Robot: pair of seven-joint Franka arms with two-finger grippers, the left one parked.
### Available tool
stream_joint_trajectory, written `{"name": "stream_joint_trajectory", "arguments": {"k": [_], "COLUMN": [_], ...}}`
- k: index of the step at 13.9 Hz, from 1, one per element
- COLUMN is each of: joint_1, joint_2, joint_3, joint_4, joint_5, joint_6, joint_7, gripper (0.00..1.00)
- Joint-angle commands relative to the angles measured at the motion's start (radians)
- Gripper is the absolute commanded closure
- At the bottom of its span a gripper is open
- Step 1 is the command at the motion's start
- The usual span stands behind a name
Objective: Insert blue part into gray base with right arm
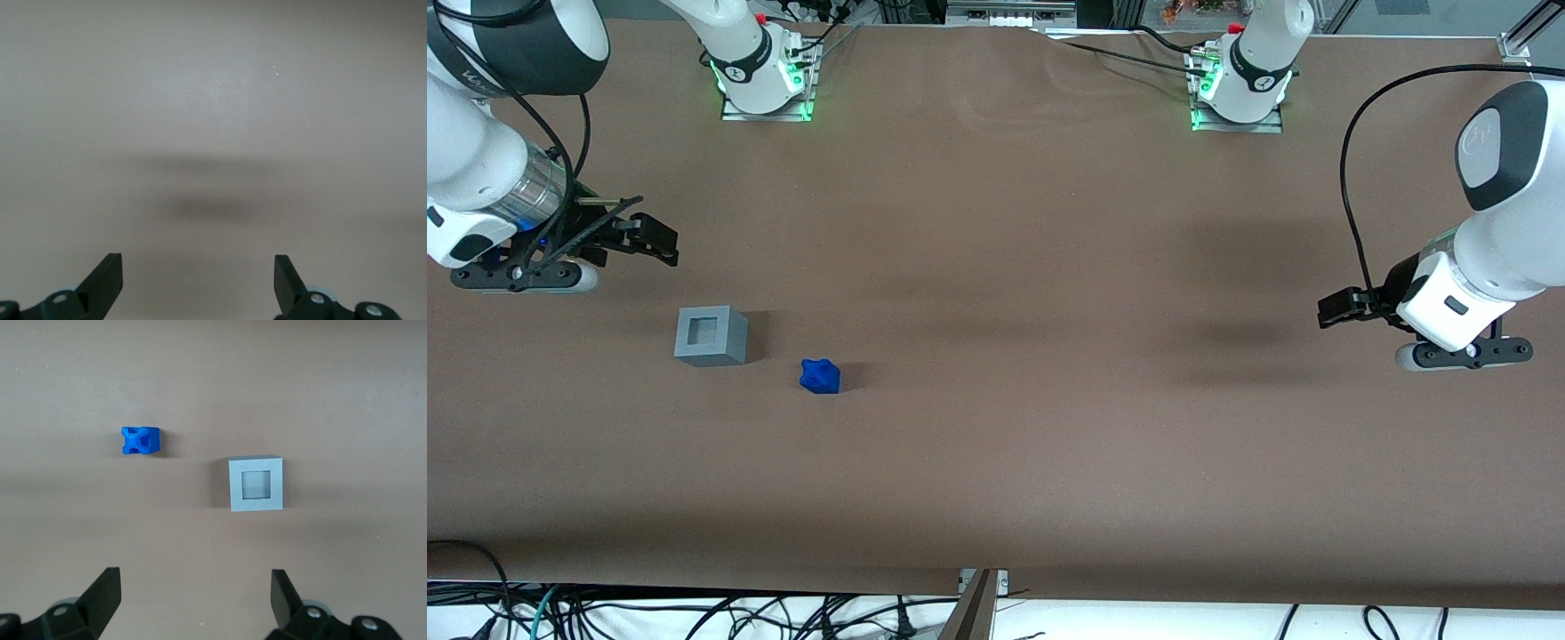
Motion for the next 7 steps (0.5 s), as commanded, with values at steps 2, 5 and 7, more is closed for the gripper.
{"name": "stream_joint_trajectory", "arguments": {"k": [2, 5, 7], "joint_1": [-0.015, -0.015, -0.013], "joint_2": [-0.023, -0.025, -0.026], "joint_3": [0.017, 0.019, 0.021], "joint_4": [-0.006, -0.005, -0.005], "joint_5": [-0.016, -0.015, -0.015], "joint_6": [-0.029, -0.067, -0.076], "joint_7": [-0.007, -0.005, -0.003], "gripper": [0.01, 0.01, 0.01]}}
